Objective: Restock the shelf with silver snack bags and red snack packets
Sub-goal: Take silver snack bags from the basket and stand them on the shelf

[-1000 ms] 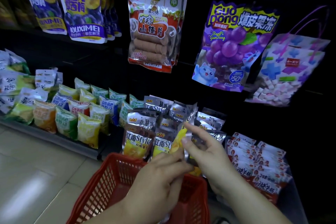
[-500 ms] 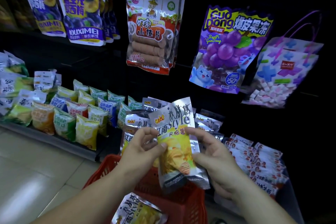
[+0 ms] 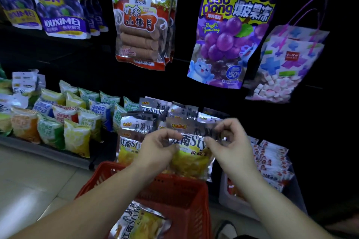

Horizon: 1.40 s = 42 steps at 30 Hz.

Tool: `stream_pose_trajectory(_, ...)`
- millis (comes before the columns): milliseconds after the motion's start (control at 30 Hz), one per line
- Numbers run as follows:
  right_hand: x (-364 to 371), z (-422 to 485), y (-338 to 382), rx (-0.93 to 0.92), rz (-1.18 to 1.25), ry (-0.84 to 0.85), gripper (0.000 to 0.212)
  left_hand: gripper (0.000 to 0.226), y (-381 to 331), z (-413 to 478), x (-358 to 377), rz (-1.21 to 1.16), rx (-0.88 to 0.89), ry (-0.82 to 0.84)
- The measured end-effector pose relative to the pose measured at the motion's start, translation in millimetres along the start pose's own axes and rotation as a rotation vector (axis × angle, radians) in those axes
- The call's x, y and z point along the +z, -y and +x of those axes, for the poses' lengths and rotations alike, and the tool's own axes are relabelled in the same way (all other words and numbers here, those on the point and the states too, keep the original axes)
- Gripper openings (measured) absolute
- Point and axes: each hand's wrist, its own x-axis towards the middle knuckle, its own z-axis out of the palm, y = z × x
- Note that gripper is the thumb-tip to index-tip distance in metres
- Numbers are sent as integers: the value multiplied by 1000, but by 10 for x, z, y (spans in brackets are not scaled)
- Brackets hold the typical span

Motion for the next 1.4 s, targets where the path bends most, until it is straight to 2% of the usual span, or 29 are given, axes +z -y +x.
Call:
stream_pose_trajectory(67,-42,155,-20,-29,-99,0,52,25,47,127,103,43,42,6)
stream_pose_trajectory(133,-75,337,-125,37,-255,136,67,28,89,249,217,83,72,34)
stream_pose_trajectory(167,-78,431,-215,80,-372,208,58,30,119,312,272,95,72,67)
stream_pose_trajectory(200,-68,516,-330,113,-486,267,34,33,146,369,320,104,63,116)
stream_pose_trajectory(233,-38,577,-438,135,-574,296,26,37,195,435,363,121,39,173)
stream_pose_trajectory(267,-4,624,-613,157,-605,318,39,38,252,493,395,147,13,226)
stream_pose_trajectory(333,51,649,-929,208,-564,344,34,28,443,598,444,206,-35,250)
stream_pose_trajectory(400,87,623,-1186,234,-532,415,21,27,676,717,436,267,-72,168)
stream_pose_trajectory(500,144,589,-1544,278,-554,509,21,26,888,956,371,331,-167,54)
stream_pose_trajectory(600,207,548,-1715,321,-518,580,22,18,926,1169,365,333,-182,59)
stream_pose_trajectory(733,283,553,-1822,415,-439,678,30,17,986,1181,512,269,-221,149)
stream_pose_trajectory(833,293,526,-1853,509,-436,896,10,15,1160,1055,533,302,-239,259)
stream_pose_trajectory(900,239,506,-1879,574,-448,957,17,22,1335,1001,494,404,-207,357)
stream_pose_trajectory(1000,151,476,-1853,732,-312,827,18,17,1465,897,403,555,-177,439)
stream_pose_trajectory(1067,140,470,-1851,645,-358,691,21,18,1463,849,385,624,-116,417)
stream_pose_trajectory(1200,164,542,-1804,392,-541,505,23,19,1302,937,421,533,-49,280)
stream_pose_trajectory(1300,151,769,-1802,373,-603,418,16,17,1240,1079,483,540,-9,314)
stream_pose_trajectory(1333,147,848,-1835,377,-642,395,19,18,1225,1113,506,550,12,316)
stream_pose_trajectory(1400,179,967,-1934,372,-764,378,37,18,1247,1188,542,559,28,326)
